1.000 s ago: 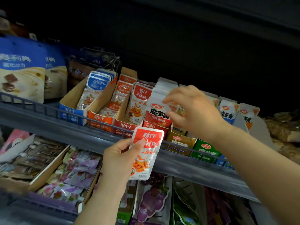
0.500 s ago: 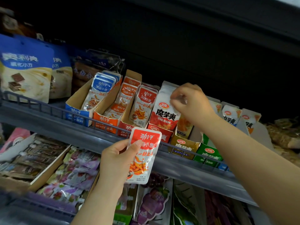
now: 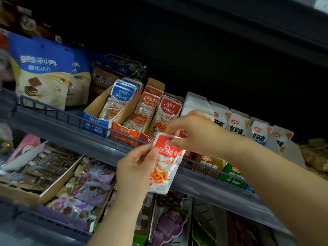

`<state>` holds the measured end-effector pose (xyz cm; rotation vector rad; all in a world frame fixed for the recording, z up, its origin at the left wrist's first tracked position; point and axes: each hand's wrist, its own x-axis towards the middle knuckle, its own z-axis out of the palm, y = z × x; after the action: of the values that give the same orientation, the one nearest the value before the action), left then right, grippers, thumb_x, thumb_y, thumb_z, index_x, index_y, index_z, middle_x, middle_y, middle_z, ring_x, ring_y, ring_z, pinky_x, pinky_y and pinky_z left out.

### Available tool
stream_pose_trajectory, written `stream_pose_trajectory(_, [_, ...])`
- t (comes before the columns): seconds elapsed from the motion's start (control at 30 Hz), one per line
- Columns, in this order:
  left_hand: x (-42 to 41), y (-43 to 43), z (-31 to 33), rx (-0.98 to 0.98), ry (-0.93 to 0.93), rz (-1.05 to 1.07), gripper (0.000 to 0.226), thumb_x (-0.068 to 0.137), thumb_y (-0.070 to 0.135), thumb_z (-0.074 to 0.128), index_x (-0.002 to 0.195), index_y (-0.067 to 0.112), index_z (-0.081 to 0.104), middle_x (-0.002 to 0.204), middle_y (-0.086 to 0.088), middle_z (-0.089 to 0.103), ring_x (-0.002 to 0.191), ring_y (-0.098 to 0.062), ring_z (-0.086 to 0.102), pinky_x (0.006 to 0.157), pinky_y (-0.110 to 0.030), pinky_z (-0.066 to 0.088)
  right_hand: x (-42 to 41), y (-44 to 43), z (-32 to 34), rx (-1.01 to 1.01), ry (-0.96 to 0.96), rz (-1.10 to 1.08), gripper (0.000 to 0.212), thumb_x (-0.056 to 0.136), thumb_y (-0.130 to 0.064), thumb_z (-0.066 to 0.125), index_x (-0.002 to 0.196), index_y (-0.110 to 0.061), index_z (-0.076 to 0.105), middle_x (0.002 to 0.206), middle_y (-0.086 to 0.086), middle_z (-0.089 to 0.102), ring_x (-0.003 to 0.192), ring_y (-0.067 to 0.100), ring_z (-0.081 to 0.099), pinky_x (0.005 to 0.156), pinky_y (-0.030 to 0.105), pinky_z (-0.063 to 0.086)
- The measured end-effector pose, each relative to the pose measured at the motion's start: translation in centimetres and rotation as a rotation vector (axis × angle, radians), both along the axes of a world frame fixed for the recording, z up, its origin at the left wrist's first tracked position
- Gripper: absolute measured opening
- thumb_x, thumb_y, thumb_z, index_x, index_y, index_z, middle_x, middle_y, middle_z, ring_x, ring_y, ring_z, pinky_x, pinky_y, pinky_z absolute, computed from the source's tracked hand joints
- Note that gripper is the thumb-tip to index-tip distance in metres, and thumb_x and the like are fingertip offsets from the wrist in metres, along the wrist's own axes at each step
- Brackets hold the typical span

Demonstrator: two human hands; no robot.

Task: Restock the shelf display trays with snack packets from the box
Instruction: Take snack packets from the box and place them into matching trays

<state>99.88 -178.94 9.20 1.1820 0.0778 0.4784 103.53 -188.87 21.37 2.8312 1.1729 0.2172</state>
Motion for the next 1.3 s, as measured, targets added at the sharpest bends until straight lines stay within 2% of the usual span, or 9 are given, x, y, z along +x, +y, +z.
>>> stream_pose_trajectory(0.07, [0.2, 0.2, -0.2, 0.063, -0.021, 0.033, 0.012, 0.085, 0.021, 0.056, 0.083, 0.030, 0.063, 0.071, 0.016, 0.069, 0.069, 0.003, 0.065, 0.057, -0.008, 0.050, 0.4, 0.2, 1.0, 0.033, 0.071, -0.044, 0.015, 0.088, -0.024, 0.058, 0.101, -0.019, 0.061, 0.096, -0.011, 0.060, 0.090, 0.003, 0.051, 0.083, 0.016, 0.036])
stream_pose_trajectory(0.17, [0.8, 0.7, -0.8, 0.363, -0.045, 0.183, 0.022, 0.091, 0.029, 0.044, 0.111, 0.029, 0.054, 0.102, 0.027, 0.050, 0.092, 0.009, 0.050, 0.077, -0.001, 0.038, 1.2, 0.2, 3.7, 0.148, 0.103, -0.122, 0.006, 0.087, -0.021, 0.058, 0.093, -0.020, 0.057, 0.081, -0.017, 0.051, 0.079, 0.002, 0.052, 0.067, 0.006, 0.040])
stream_pose_trajectory(0.27, [1.6, 1.6, -1.4, 0.656, -0.072, 0.316, 0.053, 0.089, 0.050, 0.030, 0.134, 0.024, 0.041, 0.128, 0.021, 0.030, 0.121, 0.003, 0.025, 0.103, -0.021, 0.020, 2.4, 0.0, 6.1, 0.402, 0.107, -0.207, 0.006, 0.086, -0.013, 0.060, 0.091, -0.014, 0.059, 0.077, -0.012, 0.055, 0.067, -0.004, 0.052, 0.055, -0.001, 0.041])
stream_pose_trajectory(0.4, [3.2, 2.2, -3.2, 0.997, -0.044, 0.344, 0.066, 0.084, 0.051, 0.016, 0.143, 0.022, 0.020, 0.144, 0.010, 0.009, 0.132, -0.007, 0.007, 0.109, -0.034, 0.002, 4.6, 0.3, 6.8, 0.527, 0.004, -0.333, 0.013, 0.086, -0.014, 0.060, 0.099, -0.013, 0.059, 0.086, -0.006, 0.057, 0.075, 0.004, 0.054, 0.051, 0.002, 0.040])
stream_pose_trajectory(0.57, [4.6, 2.1, -5.3, 1.345, 0.018, 0.400, 0.058, 0.095, 0.049, 0.008, 0.137, 0.016, 0.030, 0.138, -0.011, 0.044, 0.132, -0.026, 0.029, 0.095, -0.057, 0.020, 7.1, 1.5, 5.9, 0.413, -0.027, -0.448, 0.024, 0.087, -0.017, 0.059, 0.111, -0.015, 0.058, 0.097, -0.004, 0.052, 0.083, 0.006, 0.049, 0.056, 0.012, 0.036])
stream_pose_trajectory(0.7, [5.1, 1.4, -5.4, 1.347, -0.009, 0.418, 0.060, 0.094, 0.051, 0.002, 0.136, 0.020, 0.032, 0.137, -0.012, 0.046, 0.129, -0.027, 0.024, 0.109, -0.047, 0.013, 8.6, 2.9, 5.6, 0.273, -0.041, -0.504, 0.030, 0.087, -0.018, 0.059, 0.116, -0.014, 0.056, 0.113, 0.002, 0.057, 0.094, 0.012, 0.052, 0.068, 0.019, 0.041])
stream_pose_trajectory(0.8, [5.1, 1.0, -5.2, 1.339, -0.005, 0.400, 0.060, 0.093, 0.051, 0.002, 0.134, 0.020, 0.034, 0.137, -0.013, 0.046, 0.128, -0.027, 0.024, 0.104, -0.043, 0.009, 9.1, 3.5, 6.3, 0.186, -0.042, -0.536, 0.035, 0.087, -0.018, 0.059, 0.121, -0.014, 0.054, 0.121, 0.005, 0.055, 0.099, 0.014, 0.050, 0.078, 0.025, 0.039])
stream_pose_trajectory(1.1, [5.7, 1.8, -5.4, 1.280, -0.024, 0.424, 0.058, 0.093, 0.054, 0.005, 0.132, 0.025, 0.036, 0.138, -0.015, 0.044, 0.130, -0.029, 0.022, 0.105, -0.044, 0.006, 9.9, 3.6, 6.3, 0.020, 0.034, -0.449, 0.015, 0.086, -0.015, 0.060, 0.099, -0.022, 0.058, 0.089, -0.008, 0.052, 0.086, 0.007, 0.049, 0.061, 0.016, 0.036])
stream_pose_trajectory(1.3, [5.9, 2.4, -5.4, 1.283, -0.011, 0.425, 0.056, 0.092, 0.055, 0.005, 0.129, 0.028, 0.038, 0.137, -0.016, 0.045, 0.129, -0.028, 0.023, 0.106, -0.043, 0.004, 11.6, 3.5, 4.2, -0.010, 0.124, -0.428, 0.007, 0.086, -0.011, 0.058, 0.087, -0.018, 0.060, 0.088, -0.004, 0.059, 0.086, 0.011, 0.057, 0.071, 0.021, 0.047])
